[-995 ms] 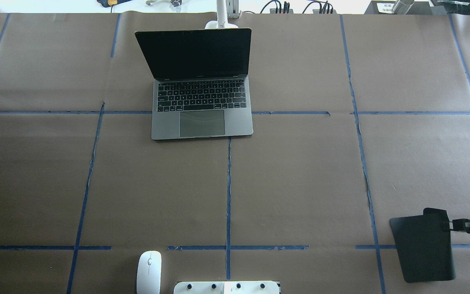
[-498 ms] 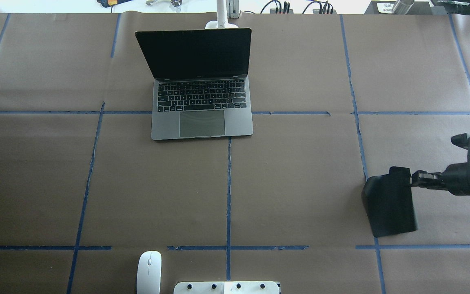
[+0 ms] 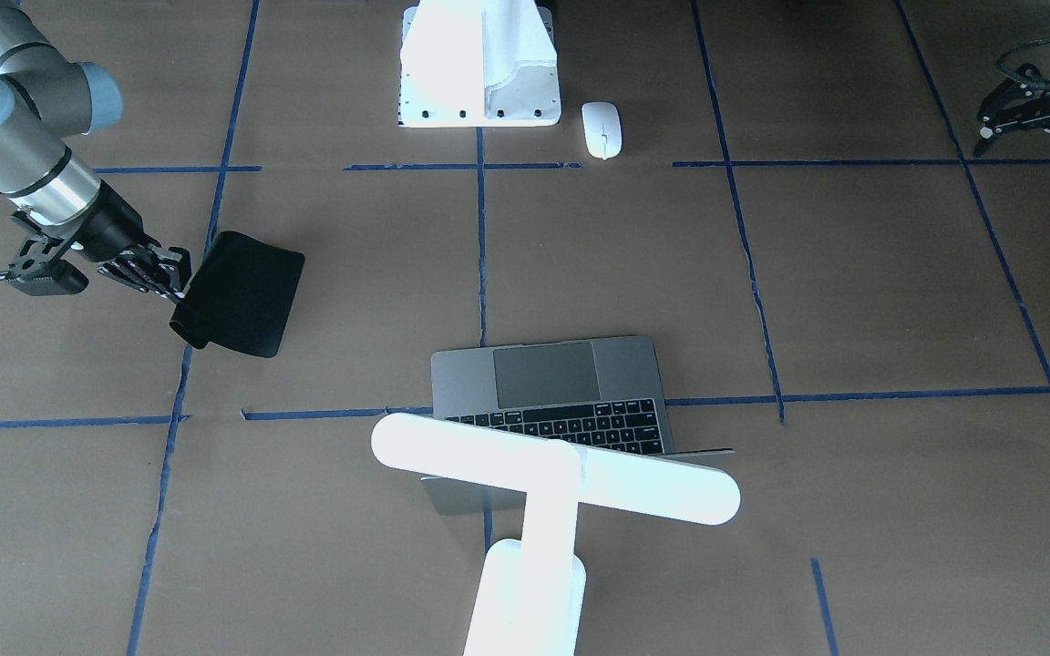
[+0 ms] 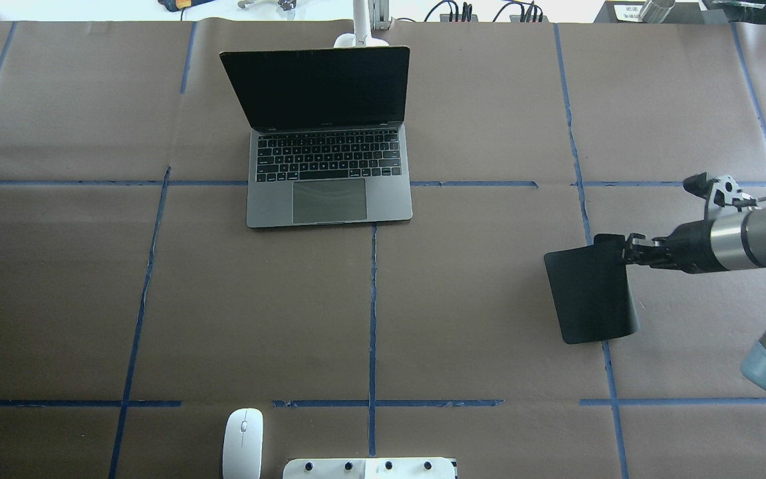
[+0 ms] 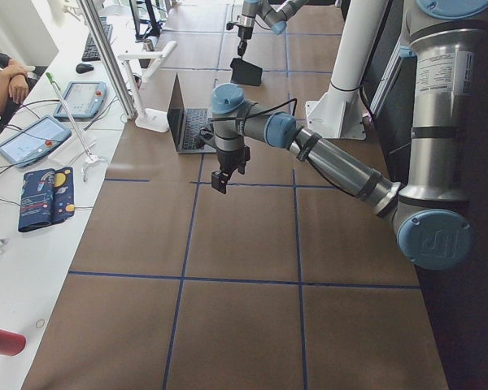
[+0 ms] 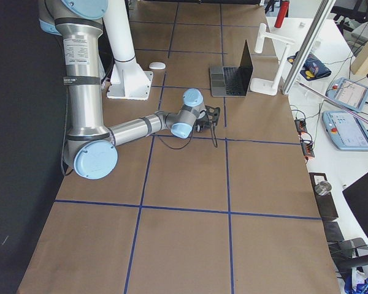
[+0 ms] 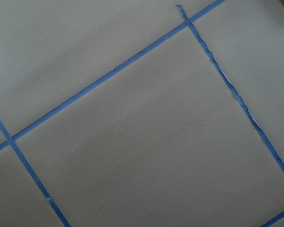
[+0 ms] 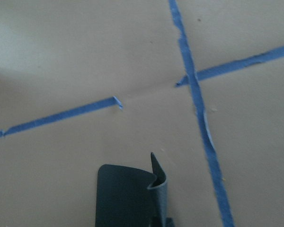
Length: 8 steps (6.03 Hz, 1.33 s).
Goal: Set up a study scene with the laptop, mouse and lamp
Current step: 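Drag the mouse pad with the right gripper beside the laptop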
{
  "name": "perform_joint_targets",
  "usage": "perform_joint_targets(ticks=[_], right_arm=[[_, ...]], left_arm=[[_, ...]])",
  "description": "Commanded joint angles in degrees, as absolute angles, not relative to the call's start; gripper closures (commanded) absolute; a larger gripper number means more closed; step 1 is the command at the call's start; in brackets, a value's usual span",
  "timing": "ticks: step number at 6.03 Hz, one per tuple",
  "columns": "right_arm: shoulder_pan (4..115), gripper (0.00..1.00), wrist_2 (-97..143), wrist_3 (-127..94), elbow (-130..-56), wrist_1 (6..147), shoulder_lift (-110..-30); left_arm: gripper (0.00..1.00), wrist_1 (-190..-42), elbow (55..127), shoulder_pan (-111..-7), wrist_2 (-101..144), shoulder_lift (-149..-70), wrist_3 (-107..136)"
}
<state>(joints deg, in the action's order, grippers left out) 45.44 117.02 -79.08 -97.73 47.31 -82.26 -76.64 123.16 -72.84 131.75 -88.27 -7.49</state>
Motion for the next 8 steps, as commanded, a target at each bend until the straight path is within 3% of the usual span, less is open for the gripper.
perform_joint_targets(ticks=[1, 3, 7, 8], right_arm=[[46.14, 1.00, 116.20, -79.10, -86.65, 51.33, -68.19], [47.89, 1.00, 116.10, -79.10, -77.99, 51.15, -60.50], [49.31, 0.98, 114.70, -79.54, -71.81, 51.15, -55.81], [49.31, 0.57, 114.70, -79.98, -71.81, 51.24, -55.81]], left_arm=[[0.00, -76.64, 123.57, -72.77, 131.75, -88.33, -5.89], [0.00, -76.73, 123.49, -72.77, 131.75, -88.33, -5.80], [0.00, -76.73, 123.66, -72.77, 131.75, -88.33, -5.63], [0.00, -76.64, 123.66, -72.77, 131.75, -88.42, -5.63]])
